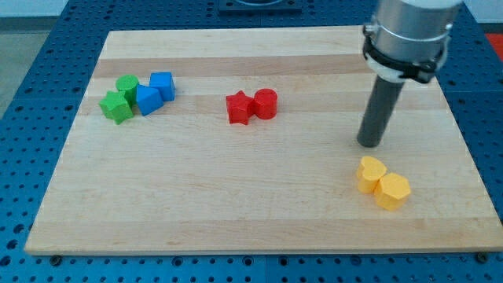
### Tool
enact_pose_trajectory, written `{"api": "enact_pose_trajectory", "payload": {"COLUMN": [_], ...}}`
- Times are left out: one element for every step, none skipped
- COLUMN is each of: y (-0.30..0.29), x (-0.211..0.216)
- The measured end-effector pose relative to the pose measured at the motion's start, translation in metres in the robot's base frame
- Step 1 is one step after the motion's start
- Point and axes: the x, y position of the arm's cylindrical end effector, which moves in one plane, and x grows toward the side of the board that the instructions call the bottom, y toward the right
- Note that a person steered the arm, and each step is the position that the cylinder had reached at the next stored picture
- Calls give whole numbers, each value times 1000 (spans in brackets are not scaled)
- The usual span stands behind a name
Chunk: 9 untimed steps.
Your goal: Slide the yellow hexagon slightly left
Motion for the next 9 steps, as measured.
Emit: {"api": "enact_pose_trajectory", "payload": {"y": [18,40,57,58,44,19,-7,-32,-57], "x": [23,37,66,88,90,90,90,90,93]}}
